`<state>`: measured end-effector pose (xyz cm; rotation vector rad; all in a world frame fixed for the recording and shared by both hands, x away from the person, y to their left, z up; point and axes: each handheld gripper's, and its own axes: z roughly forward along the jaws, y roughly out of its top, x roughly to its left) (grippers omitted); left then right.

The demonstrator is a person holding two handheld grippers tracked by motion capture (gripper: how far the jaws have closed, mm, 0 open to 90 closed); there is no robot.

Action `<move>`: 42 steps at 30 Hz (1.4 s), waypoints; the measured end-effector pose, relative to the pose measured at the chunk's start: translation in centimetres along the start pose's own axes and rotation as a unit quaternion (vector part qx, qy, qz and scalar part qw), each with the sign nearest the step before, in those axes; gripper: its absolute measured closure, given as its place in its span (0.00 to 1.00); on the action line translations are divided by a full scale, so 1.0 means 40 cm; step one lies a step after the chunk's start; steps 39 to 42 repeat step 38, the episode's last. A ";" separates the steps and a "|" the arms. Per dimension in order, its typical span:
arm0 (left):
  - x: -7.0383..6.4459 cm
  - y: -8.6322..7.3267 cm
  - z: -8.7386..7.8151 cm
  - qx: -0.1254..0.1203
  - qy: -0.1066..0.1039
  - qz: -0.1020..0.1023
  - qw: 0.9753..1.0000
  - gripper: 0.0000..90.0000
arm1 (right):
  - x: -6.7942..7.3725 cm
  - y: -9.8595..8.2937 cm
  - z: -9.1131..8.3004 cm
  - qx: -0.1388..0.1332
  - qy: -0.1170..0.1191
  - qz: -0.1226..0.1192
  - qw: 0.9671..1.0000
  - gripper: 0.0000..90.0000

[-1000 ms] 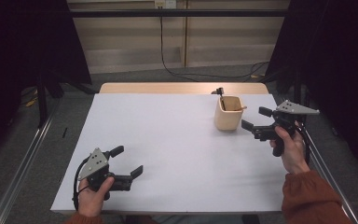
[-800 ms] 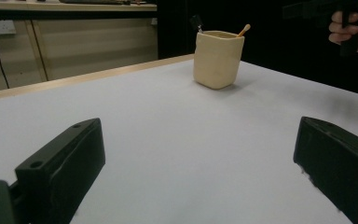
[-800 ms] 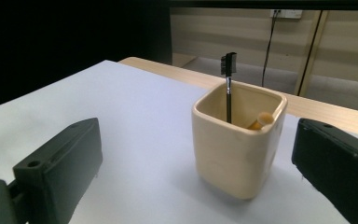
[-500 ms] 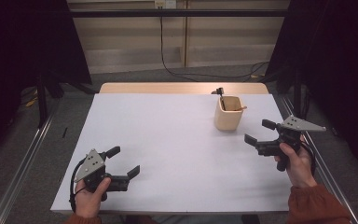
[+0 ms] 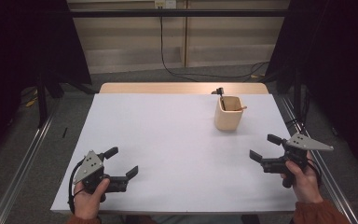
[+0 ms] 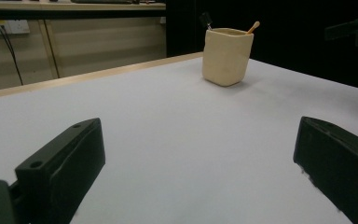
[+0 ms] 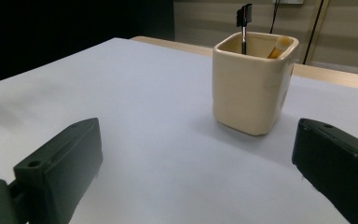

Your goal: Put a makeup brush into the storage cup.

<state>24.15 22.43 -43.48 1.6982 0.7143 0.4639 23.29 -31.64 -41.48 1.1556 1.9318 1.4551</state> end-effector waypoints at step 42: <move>-0.014 -0.007 -0.030 -0.004 0.001 -0.002 1.000 0.02 | 0.008 -0.090 -0.088 -0.010 -0.026 0.023 0.999 0.01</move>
